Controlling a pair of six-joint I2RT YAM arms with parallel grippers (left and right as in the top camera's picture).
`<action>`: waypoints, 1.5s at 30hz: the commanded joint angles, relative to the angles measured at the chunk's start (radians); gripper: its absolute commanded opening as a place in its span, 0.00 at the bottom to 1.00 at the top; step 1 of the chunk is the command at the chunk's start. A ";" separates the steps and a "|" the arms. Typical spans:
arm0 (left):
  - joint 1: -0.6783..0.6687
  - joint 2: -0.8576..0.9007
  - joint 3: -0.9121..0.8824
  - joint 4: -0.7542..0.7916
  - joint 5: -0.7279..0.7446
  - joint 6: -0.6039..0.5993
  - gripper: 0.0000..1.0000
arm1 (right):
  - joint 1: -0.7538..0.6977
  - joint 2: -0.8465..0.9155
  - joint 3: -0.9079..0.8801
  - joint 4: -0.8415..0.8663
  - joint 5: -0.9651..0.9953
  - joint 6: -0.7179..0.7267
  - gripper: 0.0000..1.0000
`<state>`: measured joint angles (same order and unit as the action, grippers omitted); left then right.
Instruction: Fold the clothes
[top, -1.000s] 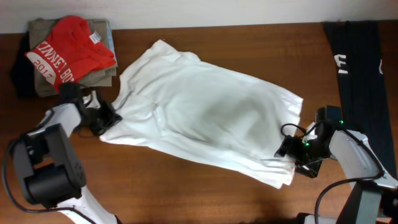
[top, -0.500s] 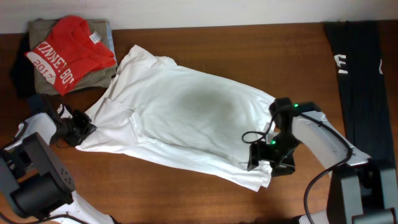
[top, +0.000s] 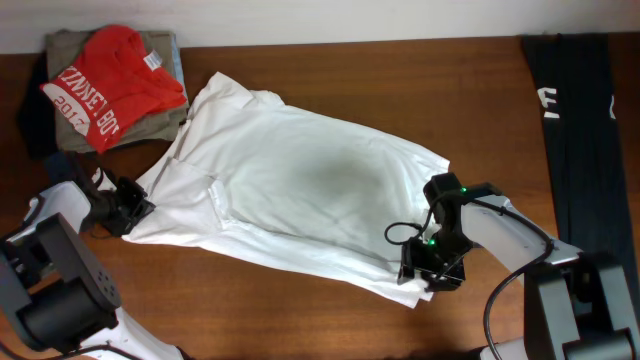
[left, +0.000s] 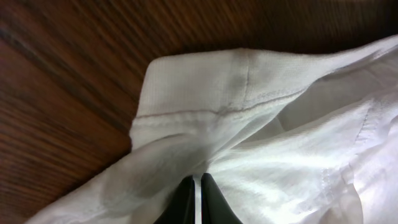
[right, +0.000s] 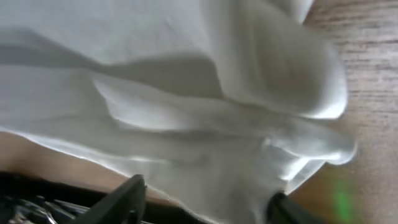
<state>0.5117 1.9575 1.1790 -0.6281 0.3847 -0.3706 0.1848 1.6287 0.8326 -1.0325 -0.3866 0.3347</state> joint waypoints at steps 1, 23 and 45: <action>0.008 -0.005 -0.018 -0.009 -0.041 0.005 0.06 | 0.005 -0.005 -0.002 0.012 0.005 0.026 0.43; 0.008 -0.024 -0.014 0.040 -0.065 -0.021 0.01 | -0.224 -0.006 0.119 -0.090 0.162 0.010 0.04; -0.360 0.028 0.011 0.037 -0.147 0.069 0.06 | -0.008 0.029 -0.014 0.154 0.021 -0.079 0.30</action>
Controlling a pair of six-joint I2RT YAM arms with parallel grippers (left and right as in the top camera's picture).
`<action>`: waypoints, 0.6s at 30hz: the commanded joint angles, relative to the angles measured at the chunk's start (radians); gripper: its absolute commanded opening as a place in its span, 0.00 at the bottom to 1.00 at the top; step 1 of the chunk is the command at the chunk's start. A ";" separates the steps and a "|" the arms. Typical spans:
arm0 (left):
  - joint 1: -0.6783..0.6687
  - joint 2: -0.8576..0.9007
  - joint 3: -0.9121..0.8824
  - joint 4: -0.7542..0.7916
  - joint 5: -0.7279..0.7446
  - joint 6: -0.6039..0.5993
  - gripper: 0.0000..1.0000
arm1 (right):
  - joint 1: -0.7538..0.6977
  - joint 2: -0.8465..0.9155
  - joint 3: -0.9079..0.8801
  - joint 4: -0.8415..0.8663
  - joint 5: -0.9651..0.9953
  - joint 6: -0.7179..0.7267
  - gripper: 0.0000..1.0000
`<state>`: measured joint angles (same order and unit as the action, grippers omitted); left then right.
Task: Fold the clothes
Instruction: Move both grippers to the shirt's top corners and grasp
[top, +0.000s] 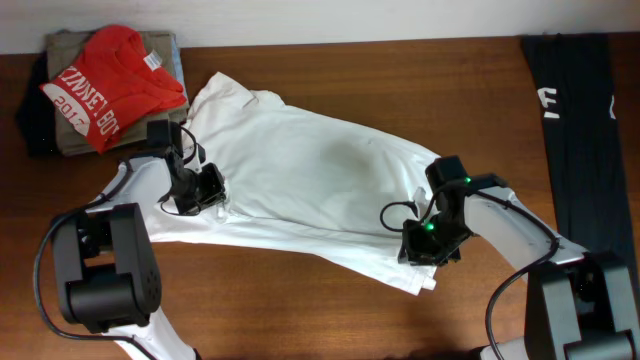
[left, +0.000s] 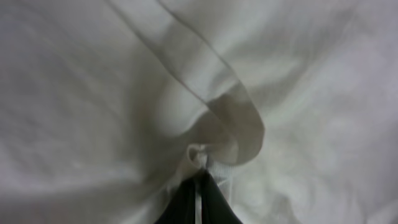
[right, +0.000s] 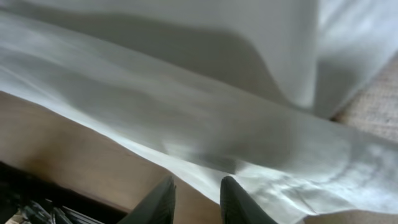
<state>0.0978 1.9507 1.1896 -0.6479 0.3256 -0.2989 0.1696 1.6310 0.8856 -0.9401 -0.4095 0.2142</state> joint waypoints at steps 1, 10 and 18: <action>0.072 0.035 0.001 0.074 -0.088 -0.003 0.06 | 0.007 0.043 -0.079 0.077 0.045 0.061 0.30; 0.167 0.033 0.043 0.086 -0.122 -0.045 0.06 | -0.253 0.126 -0.062 0.042 0.239 0.172 0.04; 0.044 -0.198 0.055 0.006 -0.017 -0.043 0.01 | -0.471 0.126 0.567 -0.289 0.317 0.183 0.04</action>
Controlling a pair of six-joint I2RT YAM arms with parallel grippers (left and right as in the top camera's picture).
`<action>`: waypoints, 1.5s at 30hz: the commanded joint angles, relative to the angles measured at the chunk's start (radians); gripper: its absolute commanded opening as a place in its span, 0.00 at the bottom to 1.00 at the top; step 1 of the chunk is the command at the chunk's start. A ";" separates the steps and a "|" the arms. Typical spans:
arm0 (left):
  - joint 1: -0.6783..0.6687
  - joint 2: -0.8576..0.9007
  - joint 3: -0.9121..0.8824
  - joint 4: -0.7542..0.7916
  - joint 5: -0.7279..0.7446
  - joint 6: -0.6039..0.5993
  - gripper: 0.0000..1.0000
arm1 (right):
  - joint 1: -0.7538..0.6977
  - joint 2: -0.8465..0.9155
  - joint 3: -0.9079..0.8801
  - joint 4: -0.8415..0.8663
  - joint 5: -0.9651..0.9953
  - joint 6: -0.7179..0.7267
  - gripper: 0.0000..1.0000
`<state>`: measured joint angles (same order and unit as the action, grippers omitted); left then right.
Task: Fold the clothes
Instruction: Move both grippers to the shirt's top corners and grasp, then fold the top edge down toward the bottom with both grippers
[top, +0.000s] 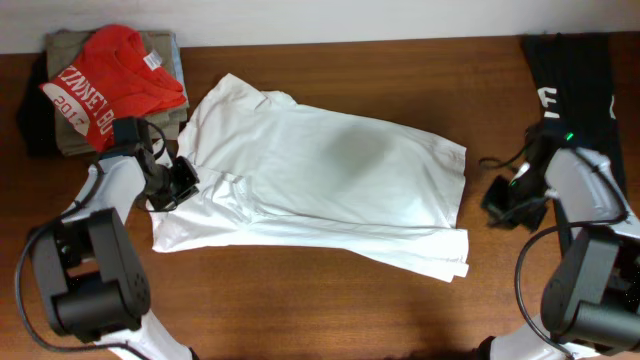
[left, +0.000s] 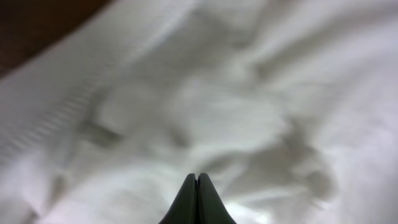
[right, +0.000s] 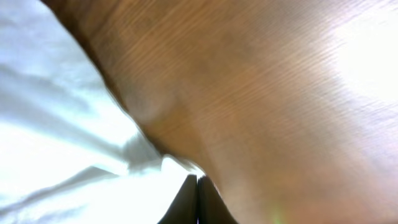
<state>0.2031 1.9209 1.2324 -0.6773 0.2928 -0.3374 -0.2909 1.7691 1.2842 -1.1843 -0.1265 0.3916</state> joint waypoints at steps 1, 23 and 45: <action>-0.098 -0.227 0.013 0.087 0.014 0.002 0.05 | -0.008 -0.013 0.254 -0.065 0.024 0.001 0.11; -0.197 0.628 0.877 0.219 -0.008 0.500 0.99 | 0.258 0.204 0.357 0.047 -0.122 -0.148 0.80; -0.188 0.665 0.877 0.175 -0.100 0.500 0.01 | 0.197 0.405 0.356 0.401 0.090 -0.039 0.62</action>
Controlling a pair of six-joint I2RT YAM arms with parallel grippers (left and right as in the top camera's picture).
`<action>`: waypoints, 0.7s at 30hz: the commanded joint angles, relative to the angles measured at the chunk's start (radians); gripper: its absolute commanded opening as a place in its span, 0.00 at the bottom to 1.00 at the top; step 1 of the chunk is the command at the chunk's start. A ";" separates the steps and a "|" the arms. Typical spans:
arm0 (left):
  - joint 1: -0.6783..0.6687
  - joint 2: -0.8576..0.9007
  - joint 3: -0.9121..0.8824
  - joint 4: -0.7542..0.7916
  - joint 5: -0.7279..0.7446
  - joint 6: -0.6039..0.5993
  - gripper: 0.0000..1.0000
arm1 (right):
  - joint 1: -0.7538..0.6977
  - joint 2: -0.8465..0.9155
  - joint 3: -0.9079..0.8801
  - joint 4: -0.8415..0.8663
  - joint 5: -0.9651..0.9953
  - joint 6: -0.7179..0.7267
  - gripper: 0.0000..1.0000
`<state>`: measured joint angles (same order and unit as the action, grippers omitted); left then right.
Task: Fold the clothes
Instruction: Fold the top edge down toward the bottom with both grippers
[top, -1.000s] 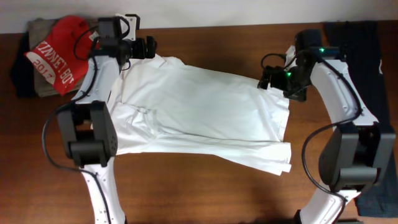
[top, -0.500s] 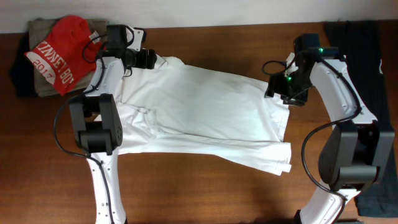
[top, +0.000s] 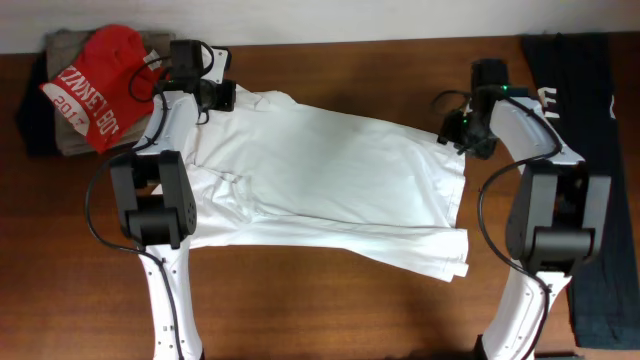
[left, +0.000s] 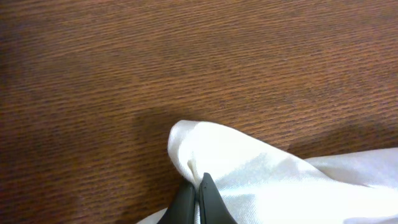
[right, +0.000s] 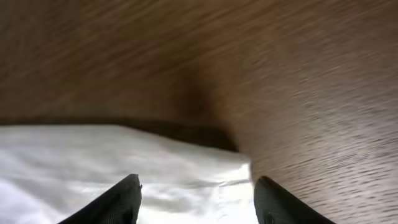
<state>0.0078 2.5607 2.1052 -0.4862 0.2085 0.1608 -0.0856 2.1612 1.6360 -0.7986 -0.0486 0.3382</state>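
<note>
A white shirt (top: 330, 170) lies spread across the middle of the wooden table (top: 300, 320), with its near hem folded over. My left gripper (top: 213, 97) is at the shirt's far left corner. The left wrist view shows this gripper (left: 198, 184) shut on a fold of the white cloth (left: 261, 180). My right gripper (top: 463, 133) is at the shirt's far right corner. In the right wrist view that gripper (right: 198, 196) is open, with the shirt's corner (right: 155, 162) lying between its spread fingers.
A stack of folded clothes topped by a red shirt (top: 100, 85) sits at the far left corner, close to my left gripper. A black garment (top: 585, 110) lies along the table's right side, beyond my right arm.
My left gripper was shut at the shirt's left edge and is now shut on the far left corner. My right gripper was shut on bare wood right of the shirt; now open over the far right corner.
First my left gripper was shut on the shirt's near left part and my right was open at the crumpled near right hem. Then the left part lay folded inward. After that the shirt lay flatter and wider, both grippers shut. Now both are at its far corners.
</note>
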 joint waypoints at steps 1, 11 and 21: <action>0.007 0.026 0.004 -0.016 -0.015 0.002 0.01 | -0.008 0.025 0.004 0.022 0.017 0.015 0.66; 0.002 0.018 0.005 -0.033 -0.011 0.002 0.00 | -0.009 0.086 0.004 0.043 0.009 0.058 0.04; 0.002 -0.306 0.005 -0.339 0.064 -0.010 0.00 | -0.054 -0.091 0.019 -0.111 -0.025 0.070 0.04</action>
<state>0.0067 2.3283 2.1094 -0.7654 0.2626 0.1604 -0.1349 2.1880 1.6474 -0.8680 -0.0723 0.3969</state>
